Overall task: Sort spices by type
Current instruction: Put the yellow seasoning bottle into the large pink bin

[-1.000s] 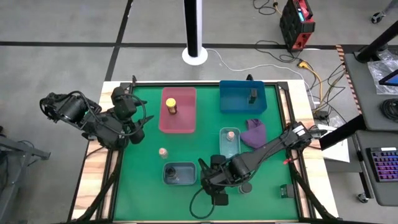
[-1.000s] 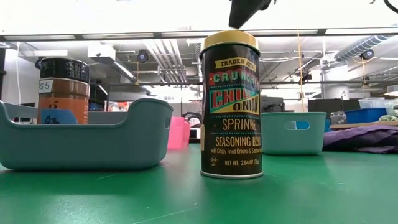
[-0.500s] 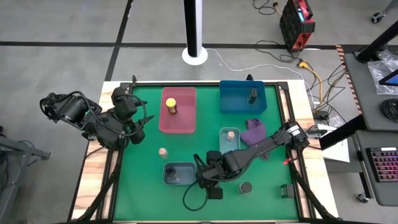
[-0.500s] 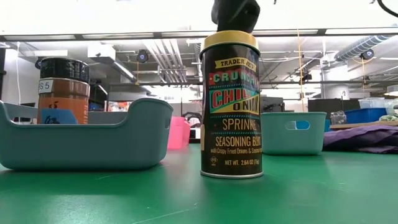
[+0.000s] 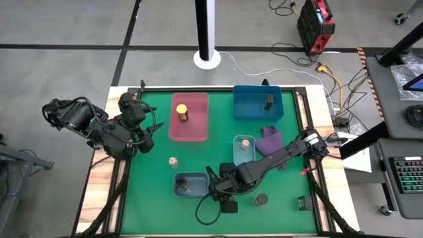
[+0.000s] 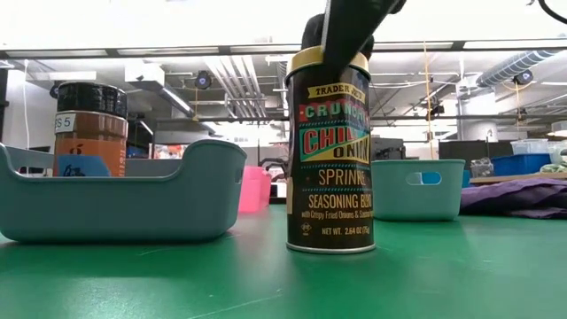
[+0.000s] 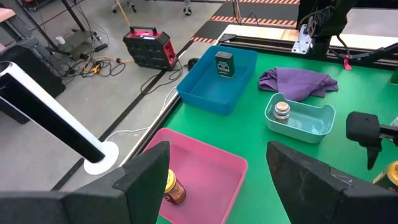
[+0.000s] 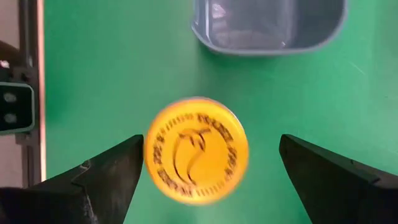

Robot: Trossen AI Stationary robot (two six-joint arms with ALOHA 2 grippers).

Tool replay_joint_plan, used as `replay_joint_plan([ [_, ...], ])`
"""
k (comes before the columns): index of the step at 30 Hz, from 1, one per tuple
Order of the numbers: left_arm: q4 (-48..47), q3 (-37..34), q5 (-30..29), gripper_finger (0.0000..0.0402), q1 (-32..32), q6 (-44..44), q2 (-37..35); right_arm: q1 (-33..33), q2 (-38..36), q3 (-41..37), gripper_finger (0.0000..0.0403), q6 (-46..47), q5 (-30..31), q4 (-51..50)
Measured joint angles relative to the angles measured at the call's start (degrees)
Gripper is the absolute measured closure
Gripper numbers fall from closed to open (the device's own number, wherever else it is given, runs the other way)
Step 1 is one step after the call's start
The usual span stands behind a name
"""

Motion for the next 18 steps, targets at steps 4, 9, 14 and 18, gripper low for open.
replay_joint_plan([
  [4, 0.0, 0.0, -0.55, 0.015, 0.0, 0.01, 0.0, 0.0, 0.0, -2.0, 0.0044, 0.13, 0.0, 3.6],
  [9, -0.02, 0.0, -0.95, 0.015, 0.0, 0.02, 0.02, -0.02, 0.02, -2.34, 0.0097, 0.59, -0.06, 3.94],
  [14, -0.02, 0.0, -1.05, 0.015, 0.0, 0.02, 0.02, -0.02, 0.02, -2.37, 0.0179, 0.45, -1.17, 4.13],
  [18, -0.02, 0.0, -1.13, 0.015, 0.0, 0.04, 0.02, -0.05, 0.02, -2.37, 0.0185, 0.48, -1.86, 4.14],
])
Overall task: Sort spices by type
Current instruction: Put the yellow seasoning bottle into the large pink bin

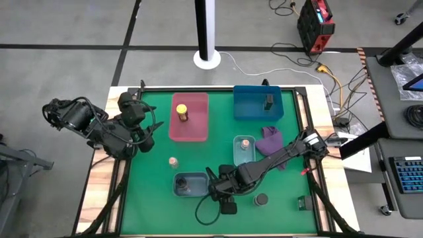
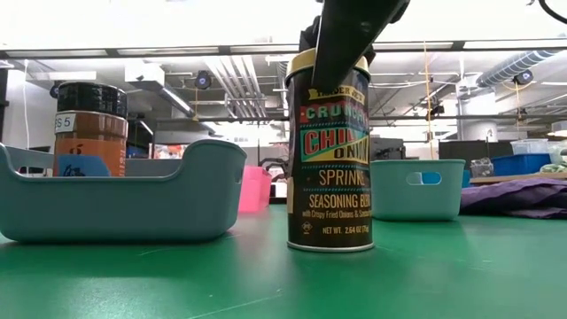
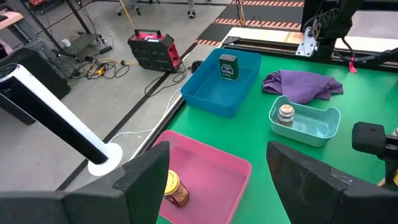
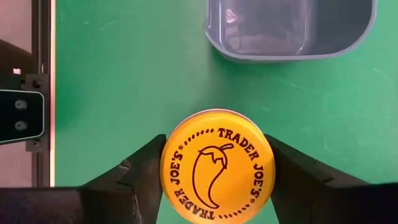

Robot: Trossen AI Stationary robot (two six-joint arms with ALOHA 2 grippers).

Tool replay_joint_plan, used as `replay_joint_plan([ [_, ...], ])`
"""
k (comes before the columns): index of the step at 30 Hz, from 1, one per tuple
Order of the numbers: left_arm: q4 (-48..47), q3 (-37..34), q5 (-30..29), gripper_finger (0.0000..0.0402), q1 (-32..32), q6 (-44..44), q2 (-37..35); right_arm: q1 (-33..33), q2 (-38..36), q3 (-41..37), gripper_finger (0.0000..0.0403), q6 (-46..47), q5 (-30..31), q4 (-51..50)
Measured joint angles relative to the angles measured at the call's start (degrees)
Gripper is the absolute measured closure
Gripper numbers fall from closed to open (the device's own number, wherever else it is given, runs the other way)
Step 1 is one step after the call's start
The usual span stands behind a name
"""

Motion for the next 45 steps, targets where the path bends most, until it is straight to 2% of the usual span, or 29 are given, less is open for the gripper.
replay_joint_plan([
  [5, 0.0, 0.0, -0.28, 0.015, 0.0, 0.0, 0.0, -0.36, -0.23, 0.02, 0.0185, 0.06, -0.19, -0.32],
  [9, 0.0, 0.0, -0.28, 0.015, 0.0, 0.0, 0.0, -1.82, -1.76, 2.34, 0.0185, -0.08, -0.53, -5.14],
  [17, -0.02, -0.04, -0.33, 0.015, 0.0, -0.11, 0.0, -9.31, -4.26, 10.64, 0.0185, -3.6, -0.12, -16.06],
  [32, -0.02, -0.04, -6.2, 0.015, 0.33, -2.01, -0.96, -30.77, -4.39, 20.11, 0.0185, -17.04, -0.53, -16.2],
  [37, 0.52, -0.04, -6.58, 0.015, 0.59, -2.12, -0.9, -35.95, -4.37, 21.04, 0.0185, -19.83, -2.97, -14.2],
  [45, 1.96, -0.04, -10.84, 0.015, 3.63, -2.1, -0.93, -41.51, -4.28, 21.49, 0.0185, -22.45, -3.63, -10.94],
])
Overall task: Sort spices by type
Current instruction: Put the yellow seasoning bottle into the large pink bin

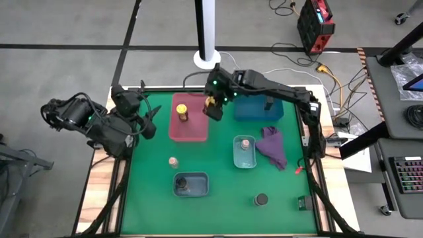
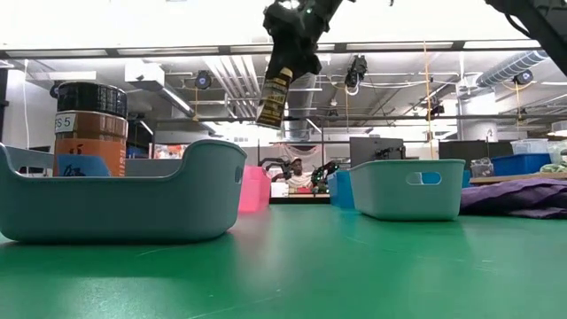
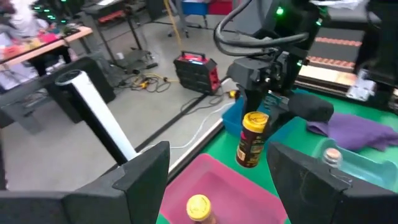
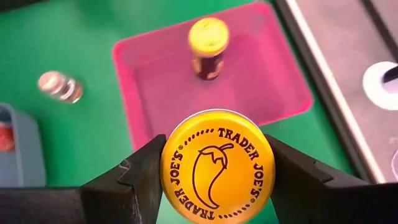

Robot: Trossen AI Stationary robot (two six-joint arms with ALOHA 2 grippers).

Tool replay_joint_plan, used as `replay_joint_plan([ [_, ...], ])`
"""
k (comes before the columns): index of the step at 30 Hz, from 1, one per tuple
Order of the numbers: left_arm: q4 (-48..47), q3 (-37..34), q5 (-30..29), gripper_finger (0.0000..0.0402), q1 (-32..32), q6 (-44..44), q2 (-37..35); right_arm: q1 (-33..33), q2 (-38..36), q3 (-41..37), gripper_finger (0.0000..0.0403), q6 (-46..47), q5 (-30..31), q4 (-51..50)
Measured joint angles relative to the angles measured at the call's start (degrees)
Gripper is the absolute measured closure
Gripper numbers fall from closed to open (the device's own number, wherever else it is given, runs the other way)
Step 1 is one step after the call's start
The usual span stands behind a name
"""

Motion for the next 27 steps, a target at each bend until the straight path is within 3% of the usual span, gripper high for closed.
replay_joint_plan([
  [12, 8.61, 0.0, -0.15, 0.015, 7.3, 8.58, -1.29, -4.19, 0.97, 0.38, 0.0185, -1.12, -2.23, 14.61],
  [18, 16.87, 0.0, -1.57, 0.015, 9.67, 15.68, -2.03, -5.6, 6.03, 4.8, 0.0185, -1.03, -3.11, 14.64],
  [22, 19.28, 0.0, -4.25, 0.015, 9.92, 17.42, -2.82, -6.15, 10.54, 12.43, 0.0185, -0.42, -4.39, 11.86],
  [27, 20.05, 0.0, -4.76, 0.015, 10.3, 17.29, -3.98, -6.59, 11.22, 11.69, 0.0185, 1.54, -4.51, 13.24],
])
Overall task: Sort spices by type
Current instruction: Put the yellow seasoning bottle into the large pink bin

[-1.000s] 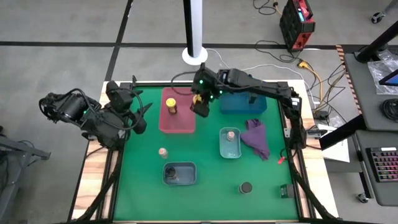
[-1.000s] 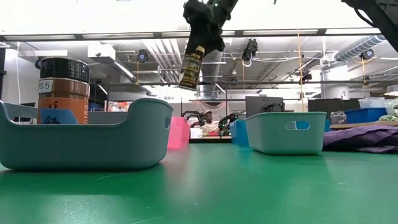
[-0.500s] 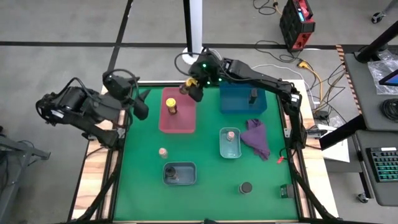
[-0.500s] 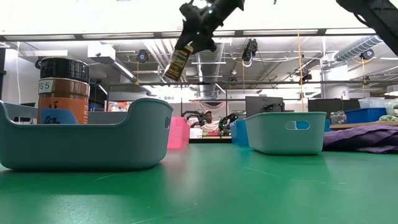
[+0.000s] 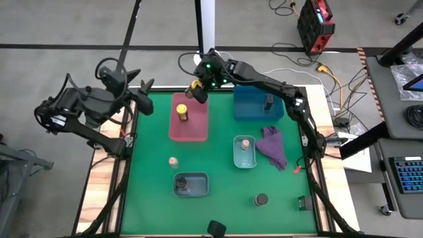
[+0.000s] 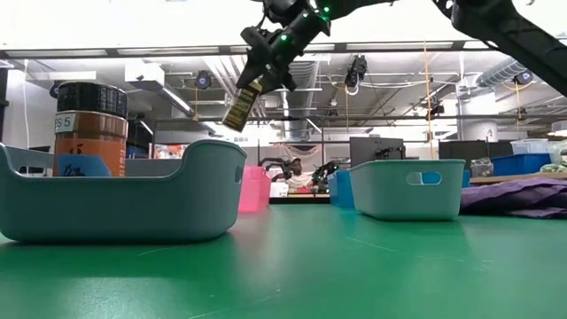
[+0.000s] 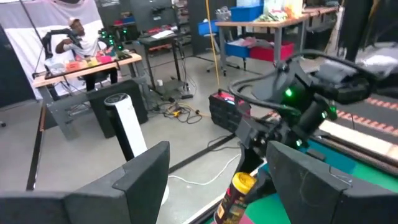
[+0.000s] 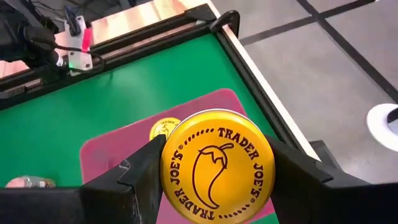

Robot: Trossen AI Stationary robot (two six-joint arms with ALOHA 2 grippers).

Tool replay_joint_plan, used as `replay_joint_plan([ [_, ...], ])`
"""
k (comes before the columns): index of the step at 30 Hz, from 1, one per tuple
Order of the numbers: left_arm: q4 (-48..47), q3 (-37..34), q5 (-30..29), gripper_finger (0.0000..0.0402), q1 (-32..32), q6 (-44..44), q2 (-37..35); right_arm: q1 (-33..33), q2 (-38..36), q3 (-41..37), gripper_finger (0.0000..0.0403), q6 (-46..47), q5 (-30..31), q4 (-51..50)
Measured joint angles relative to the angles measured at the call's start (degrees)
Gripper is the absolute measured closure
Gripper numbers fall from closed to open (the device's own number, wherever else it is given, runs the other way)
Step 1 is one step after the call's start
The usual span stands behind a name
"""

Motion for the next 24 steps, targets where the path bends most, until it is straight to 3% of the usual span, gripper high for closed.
replay_joint_plan([
  [12, 0.7, 0.0, -1.21, 0.015, 0.12, -0.06, -0.97, 0.46, 2.37, 0.85, 0.0185, 0.56, -0.01, -11.37],
  [24, 0.42, 0.0, -1.13, 0.015, 0.12, -0.06, -0.7, 2.82, 9.0, 0.79, 0.0185, -0.54, 0.1, -11.69],
])
